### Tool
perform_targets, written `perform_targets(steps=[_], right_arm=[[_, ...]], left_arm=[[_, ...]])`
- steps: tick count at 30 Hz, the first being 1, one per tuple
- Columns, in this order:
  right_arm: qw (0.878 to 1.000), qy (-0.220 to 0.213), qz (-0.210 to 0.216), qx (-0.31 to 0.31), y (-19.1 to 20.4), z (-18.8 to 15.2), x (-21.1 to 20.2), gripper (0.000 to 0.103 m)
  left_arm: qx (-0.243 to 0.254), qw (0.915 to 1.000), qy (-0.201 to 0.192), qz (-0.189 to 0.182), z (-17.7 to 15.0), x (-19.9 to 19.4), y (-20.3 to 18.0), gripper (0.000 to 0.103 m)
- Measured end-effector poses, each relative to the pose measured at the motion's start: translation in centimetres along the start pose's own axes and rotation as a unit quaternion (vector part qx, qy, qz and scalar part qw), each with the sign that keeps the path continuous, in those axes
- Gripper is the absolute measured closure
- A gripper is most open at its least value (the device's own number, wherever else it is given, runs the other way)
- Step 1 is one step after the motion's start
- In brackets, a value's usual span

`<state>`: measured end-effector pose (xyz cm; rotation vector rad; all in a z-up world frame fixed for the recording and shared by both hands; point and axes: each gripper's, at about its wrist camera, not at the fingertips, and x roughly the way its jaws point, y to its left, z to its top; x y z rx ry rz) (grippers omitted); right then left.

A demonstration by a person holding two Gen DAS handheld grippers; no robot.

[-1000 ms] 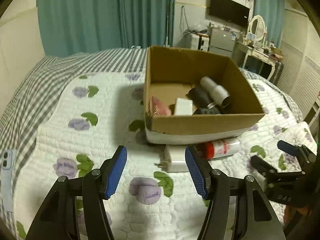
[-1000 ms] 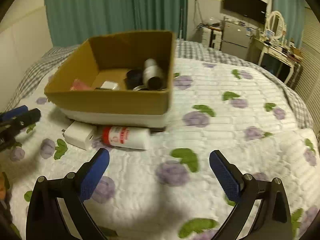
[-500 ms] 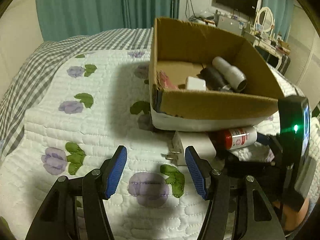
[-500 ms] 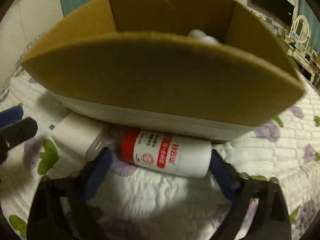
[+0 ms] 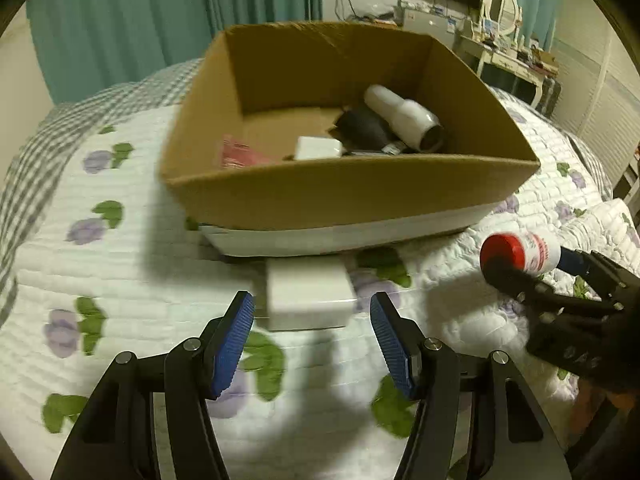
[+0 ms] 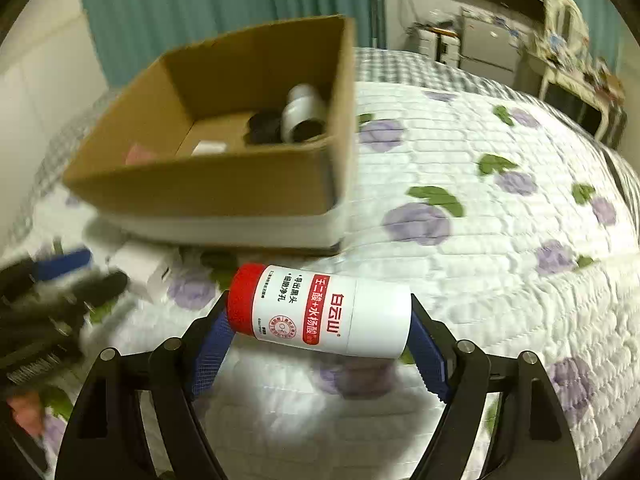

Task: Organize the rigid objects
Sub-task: 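Grasp the red-capped white bottle with the right gripper and lift it, then drop the white power bank in the box with the left gripper while the right drops the bottle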

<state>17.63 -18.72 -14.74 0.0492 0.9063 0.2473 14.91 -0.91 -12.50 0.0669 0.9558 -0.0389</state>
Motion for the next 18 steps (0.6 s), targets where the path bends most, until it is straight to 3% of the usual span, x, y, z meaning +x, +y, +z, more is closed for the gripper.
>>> perform_targets(steps=[3,7,12,18], right_arm=[[1.0,0.006,0.01,0.013,-0.6,0.4,0.6,0.023],[1.0,0.011,0.017,0.009,-0.4,0.5,0.9,0.023],[1.0,0.015,0.024,0.01,-0.7,1.3,1.8,0.023],[0.999,0.015,0.029,0.011,-0.5,1.0,1.4,0.023]], left_arm=[[0.015,0.9993,0.009,0.033,0.4,1.5,-0.9,0.04],[-0.004,0.999,0.009,0.044,0.8,2.8,-0.4,0.04],[0.014,0.9976,0.011,0.067,0.8,4.3,-0.9,0.04],[-0.014,0.9978,0.008,0.065,0.8,4.0,0.3,0.039]])
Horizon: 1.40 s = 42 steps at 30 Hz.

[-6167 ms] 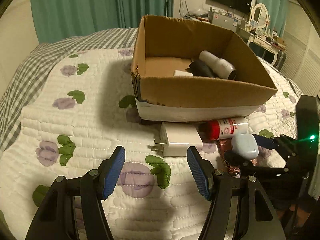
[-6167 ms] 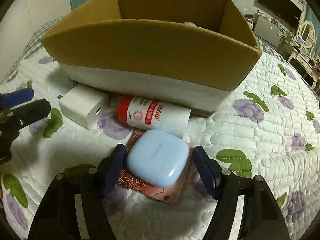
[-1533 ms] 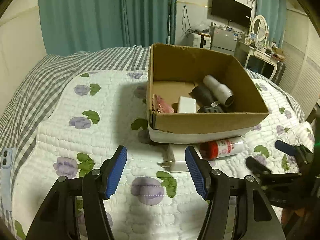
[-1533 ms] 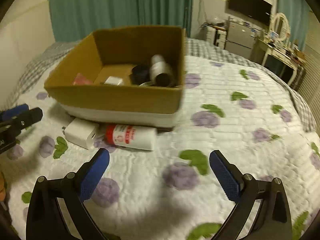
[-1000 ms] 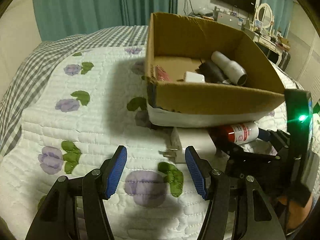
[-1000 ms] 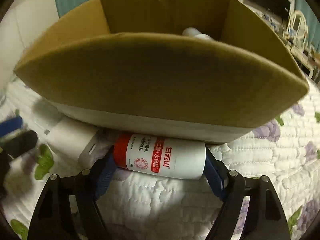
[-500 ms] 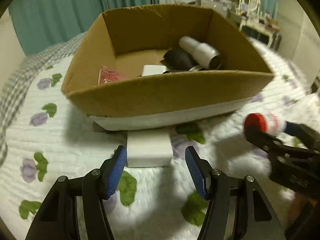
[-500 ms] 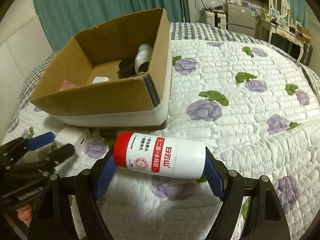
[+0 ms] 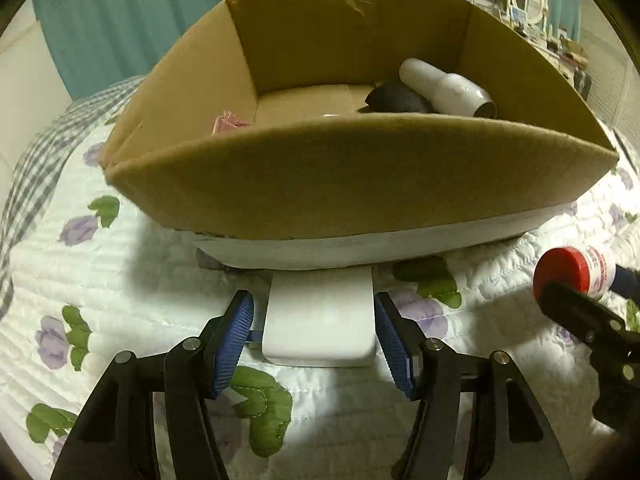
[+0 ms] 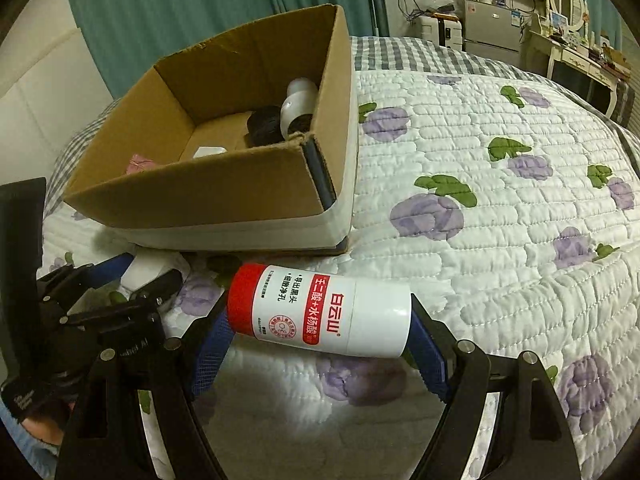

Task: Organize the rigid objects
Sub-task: 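Drop the white power bank in the box with the left gripper while the right drops the bottle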

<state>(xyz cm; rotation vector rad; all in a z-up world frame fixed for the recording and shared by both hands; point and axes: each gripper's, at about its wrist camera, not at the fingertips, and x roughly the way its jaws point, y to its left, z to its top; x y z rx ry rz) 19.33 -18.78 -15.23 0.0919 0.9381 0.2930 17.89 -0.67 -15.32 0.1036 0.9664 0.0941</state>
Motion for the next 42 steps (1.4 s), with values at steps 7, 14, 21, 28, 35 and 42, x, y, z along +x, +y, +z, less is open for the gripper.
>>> perform_targets(steps=[7,14,21,28,35,42], right_arm=[[1.0,0.008,0.008,0.007,-0.1,0.0,0.4,0.023],[1.0,0.001,0.005,-0.001,0.5,0.0,-0.7,0.023],[0.999,-0.033,-0.016,-0.039,2.9,0.7,-5.2,0.023],[0.993,-0.093,-0.034,-0.066,5.2,2.3,-11.7,0.023],[0.987,-0.128,-0.021,-0.096,7.0,6.4,-13.8,0.023],[0.98,-0.155,0.0,-0.128,8.4,12.6,-12.1,0.023]], left_arm=[[0.028,0.9995,0.016,0.008,0.0,1.1,-0.9,0.048],[0.04,0.9984,0.0,-0.04,-1.4,-2.1,-1.5,0.048],[0.007,0.9967,-0.036,-0.072,-2.0,-8.0,0.0,0.048],[0.002,0.9927,-0.084,-0.086,-0.8,-12.2,1.8,0.048],[0.001,0.9878,-0.128,-0.088,3.2,-15.0,4.3,0.048],[0.003,0.9861,-0.146,-0.08,9.1,-12.5,5.1,0.048]])
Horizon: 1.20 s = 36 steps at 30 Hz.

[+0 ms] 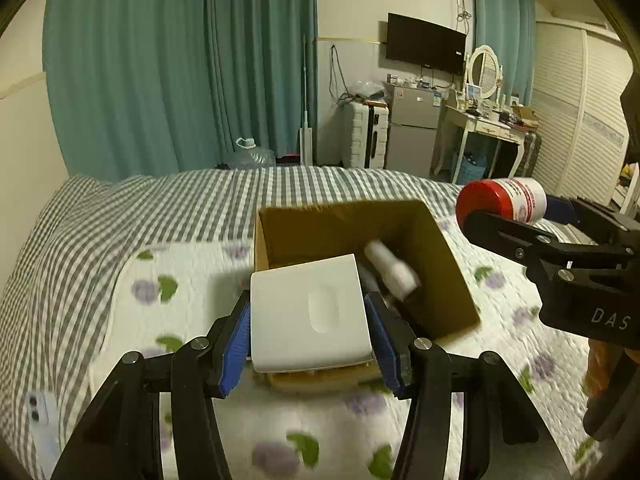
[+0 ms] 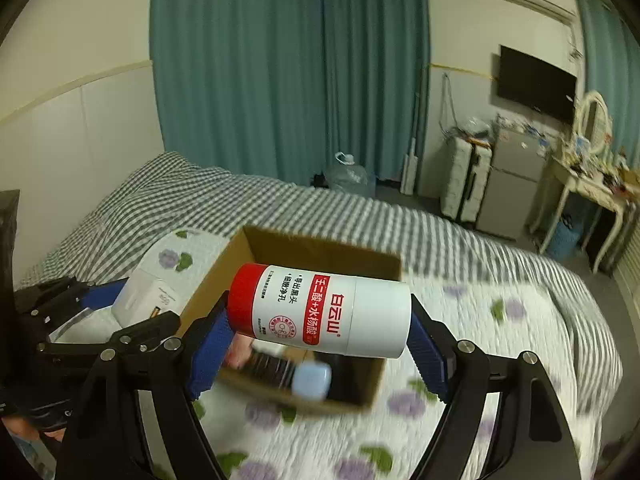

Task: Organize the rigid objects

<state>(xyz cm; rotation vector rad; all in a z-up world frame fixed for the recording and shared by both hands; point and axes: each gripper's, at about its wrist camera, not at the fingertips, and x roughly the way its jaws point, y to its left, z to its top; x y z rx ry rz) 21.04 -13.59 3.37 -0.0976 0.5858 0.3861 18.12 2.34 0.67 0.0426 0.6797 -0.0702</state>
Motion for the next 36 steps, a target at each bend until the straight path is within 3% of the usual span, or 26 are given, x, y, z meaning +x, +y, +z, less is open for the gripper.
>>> perform_targets(steps=[6,11,18,22,30,36], right_arm=[[1.0,-0.01,0.006,-0.02,-1.2,2.8,4.5,0.023],[1.0,0.008,-0.003,-0.009,-2.8,1.6,8.1,0.023],[1.0,0.023,0.008,0.008,-4.4,0.0,11.0,0.023],[1.0,0.02,0.012,0.009,-4.5,-0.2,10.9,0.023],[0.999,0.027,0.009,0.034,-4.7,-0.2,8.3,0.023],[0.999,0.047,0.007,0.008,-2.6,-1.4,8.4,0.023]], left_arm=[[0.017,0.9998,0.009,-0.003,1.9,5.8,-0.8,0.048],[0.029,0.9991,0.031,-0.001,2.0,10.7,-1.6,0.048],[0.028,0.998,0.057,0.004,1.5,13.6,-1.7,0.046],[0.027,0.9992,0.027,0.014,1.7,12.2,-1.9,0.04],[0.008,0.9993,0.015,0.035,1.2,7.4,-1.3,0.036],[-0.03,0.9983,0.01,0.048,-1.0,5.0,0.1,0.035]])
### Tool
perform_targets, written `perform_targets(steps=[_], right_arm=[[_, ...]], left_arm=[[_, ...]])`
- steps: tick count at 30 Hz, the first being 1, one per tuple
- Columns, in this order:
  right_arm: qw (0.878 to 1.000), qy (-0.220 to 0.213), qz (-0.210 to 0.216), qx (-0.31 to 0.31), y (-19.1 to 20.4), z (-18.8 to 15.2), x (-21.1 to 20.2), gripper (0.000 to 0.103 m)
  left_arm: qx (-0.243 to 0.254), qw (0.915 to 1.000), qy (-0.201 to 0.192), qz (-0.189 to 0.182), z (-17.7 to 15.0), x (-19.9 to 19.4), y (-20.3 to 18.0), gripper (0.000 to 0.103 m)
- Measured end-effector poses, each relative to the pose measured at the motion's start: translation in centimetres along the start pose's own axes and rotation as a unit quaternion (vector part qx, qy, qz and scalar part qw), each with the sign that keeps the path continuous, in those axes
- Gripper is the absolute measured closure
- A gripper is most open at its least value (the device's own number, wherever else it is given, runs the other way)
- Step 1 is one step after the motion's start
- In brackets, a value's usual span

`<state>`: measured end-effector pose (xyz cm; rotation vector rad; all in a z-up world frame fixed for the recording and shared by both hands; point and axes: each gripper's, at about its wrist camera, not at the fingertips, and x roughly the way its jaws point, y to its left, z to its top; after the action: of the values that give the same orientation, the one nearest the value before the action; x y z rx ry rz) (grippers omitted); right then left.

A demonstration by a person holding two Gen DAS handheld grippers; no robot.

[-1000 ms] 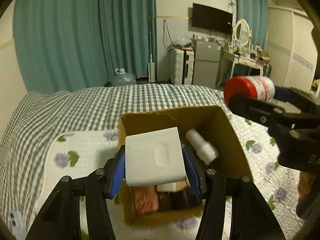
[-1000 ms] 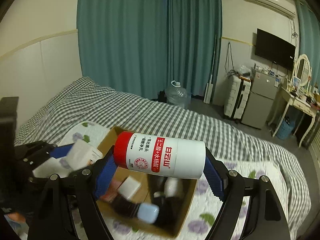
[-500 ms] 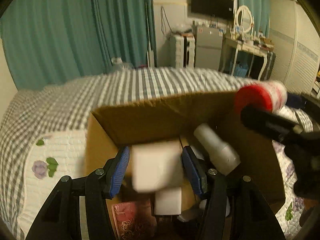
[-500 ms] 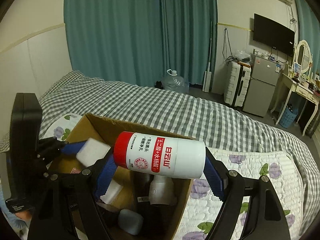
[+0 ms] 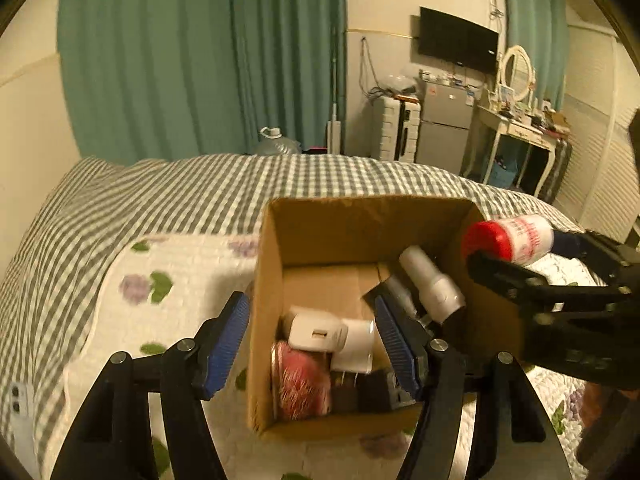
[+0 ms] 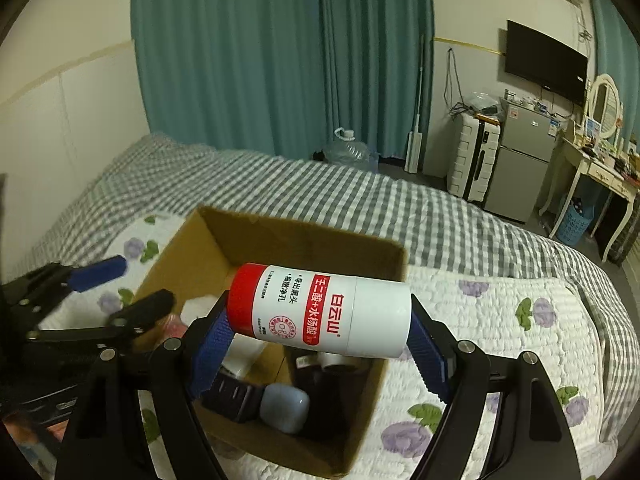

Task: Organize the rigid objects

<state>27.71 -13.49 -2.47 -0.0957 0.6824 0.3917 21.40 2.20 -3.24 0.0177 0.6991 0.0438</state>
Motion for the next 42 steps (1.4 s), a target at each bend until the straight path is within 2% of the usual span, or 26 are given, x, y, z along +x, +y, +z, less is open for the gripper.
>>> perform_targets(steps=[3,10,16,21,25,32,33,37,42], right_arm=[[1.0,0.019,-0.001,-0.012,1.0,-0.9,1.6,0.023],[0.998,0.055,0.002,-0.027,1.9,-2.6,4.8,0.023],[0.999,0.023,-0.012,-0.022,1.6,-2.2,3.1,0.014],[0.999,0.001,-0.039,-0.016,1.3,-1.2,-0.7,0.012],[0.998,-0.031,-0.063,-0.005,1.2,-0.7,-5.8,0.008],[0.994,-0.057,-0.091,0.005,1.9,-1.3,-13.4,0.003],[0.994,-0.062,-0.092,0.007,1.9,-1.5,-14.3,0.0],[0.992,-0.082,-0.096,0.017,2.4,-2.3,-17.5,0.0],[0.99,-0.102,-0.091,0.033,3.0,-4.0,-19.1,0.0]], left_arm=[[0.004,0.9999,-0.004,0.013,-0.8,-0.1,0.6,0.035],[0.007,0.9999,0.003,0.007,-1.4,0.9,0.8,0.035],[-0.001,1.0,-0.001,0.008,-1.1,0.0,0.8,0.035],[-0.001,0.9994,-0.035,-0.004,0.0,-3.5,0.0,0.035],[-0.002,0.998,-0.061,-0.017,0.6,-7.2,-0.4,0.033],[0.005,0.9916,-0.127,-0.025,1.3,-14.3,-0.6,0.03],[0.006,0.9909,-0.132,-0.026,1.2,-14.8,-0.6,0.029],[-0.002,0.9867,-0.16,-0.027,0.2,-17.2,-0.2,0.027],[-0.01,0.9861,-0.166,-0.005,-2.6,-17.1,0.3,0.026]])
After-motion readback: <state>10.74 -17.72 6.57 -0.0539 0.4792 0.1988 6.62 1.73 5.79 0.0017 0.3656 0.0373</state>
